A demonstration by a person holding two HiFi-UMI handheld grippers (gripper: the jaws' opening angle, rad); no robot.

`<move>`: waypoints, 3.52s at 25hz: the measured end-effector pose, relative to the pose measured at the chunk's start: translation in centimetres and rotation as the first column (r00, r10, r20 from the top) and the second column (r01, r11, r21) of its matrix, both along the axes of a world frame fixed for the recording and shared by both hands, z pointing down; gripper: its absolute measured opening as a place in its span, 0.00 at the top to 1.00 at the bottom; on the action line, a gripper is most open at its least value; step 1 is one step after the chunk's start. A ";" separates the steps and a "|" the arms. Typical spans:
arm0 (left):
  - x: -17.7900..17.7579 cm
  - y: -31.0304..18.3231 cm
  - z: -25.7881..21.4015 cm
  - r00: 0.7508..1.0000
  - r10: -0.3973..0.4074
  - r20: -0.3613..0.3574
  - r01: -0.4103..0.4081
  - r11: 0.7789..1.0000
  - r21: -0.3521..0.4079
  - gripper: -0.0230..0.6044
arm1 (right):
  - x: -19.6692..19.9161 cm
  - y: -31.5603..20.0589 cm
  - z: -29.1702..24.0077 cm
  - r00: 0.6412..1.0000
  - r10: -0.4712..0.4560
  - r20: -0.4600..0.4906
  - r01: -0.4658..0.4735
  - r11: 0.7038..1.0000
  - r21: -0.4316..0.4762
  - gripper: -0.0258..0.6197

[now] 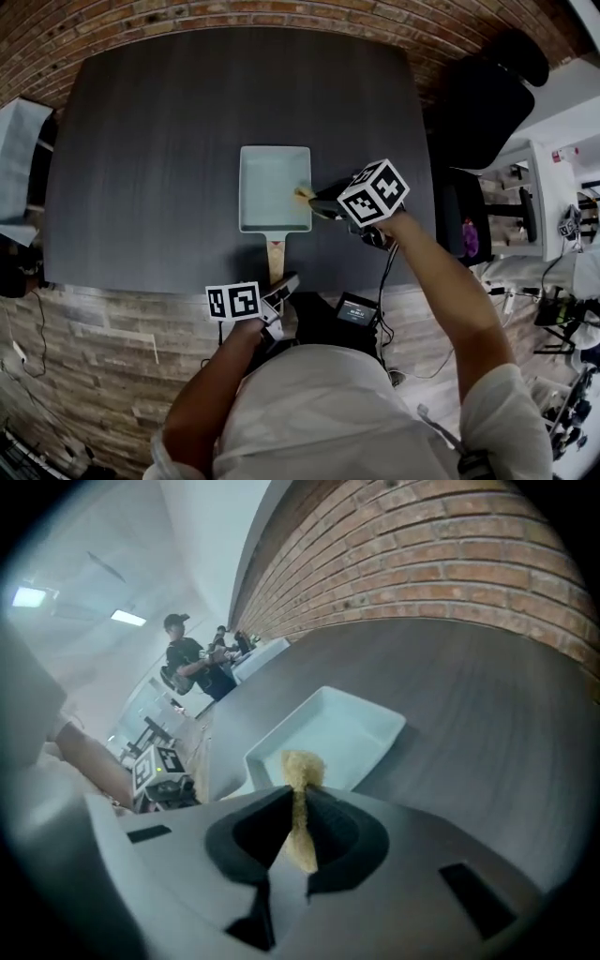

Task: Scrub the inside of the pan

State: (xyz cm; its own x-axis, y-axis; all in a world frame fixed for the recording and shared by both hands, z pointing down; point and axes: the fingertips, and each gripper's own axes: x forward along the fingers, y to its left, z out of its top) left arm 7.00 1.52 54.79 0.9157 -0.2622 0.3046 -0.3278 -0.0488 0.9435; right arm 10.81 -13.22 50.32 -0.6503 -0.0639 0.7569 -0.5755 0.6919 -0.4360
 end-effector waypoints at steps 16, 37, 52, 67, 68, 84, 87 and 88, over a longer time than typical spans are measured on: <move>0.3 0.3 0.3 0.997 0.056 0.053 -0.056 0.998 -0.007 0.92 | 7.1 -10.6 3.7 0.898 0.306 -0.317 -0.243 0.944 0.223 0.89; -0.1 2.0 1.6 0.942 0.278 0.189 -0.274 0.961 -0.049 0.91 | 3.7 -6.9 5.2 0.959 0.053 -0.277 -0.010 0.988 0.155 0.89; 1.0 2.1 0.8 0.932 0.327 0.155 -0.324 0.945 -0.046 0.91 | 2.7 -1.3 5.3 0.968 -0.017 -0.250 0.052 0.990 0.134 0.89; 1.3 2.1 0.9 0.928 0.342 0.146 -0.340 0.940 -0.037 0.91 | 2.0 3.9 5.4 0.962 -0.037 -0.271 0.076 0.988 0.135 0.89; 1.3 2.1 0.9 0.928 0.343 0.146 -0.341 0.939 -0.037 0.91 | 1.9 4.1 5.4 0.961 -0.034 -0.273 0.073 0.988 0.134 0.89; 1.1 2.0 0.8 0.943 0.309 0.126 -0.307 0.951 -0.033 0.91 | 1.4 9.0 5.4 0.930 -0.060 -0.363 0.112 0.986 0.124 0.89; 1.0 1.8 0.7 0.947 0.297 0.124 -0.296 0.955 -0.030 0.91 | 0.9 10.2 5.2 0.921 -0.110 -0.373 0.165 0.979 0.119 0.89; 1.0 1.8 0.8 0.948 0.294 0.124 -0.293 0.956 -0.029 0.91 | 0.5 10.7 5.1 0.919 -0.129 -0.372 0.185 0.976 0.118 0.89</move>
State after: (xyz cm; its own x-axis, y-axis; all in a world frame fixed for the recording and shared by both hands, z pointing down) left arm 7.98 3.30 55.55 0.9060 0.0163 0.4229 -0.4159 -0.1510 0.8968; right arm 11.26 -2.57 55.38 -0.3464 -0.1121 0.9314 -0.5527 0.8266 -0.1061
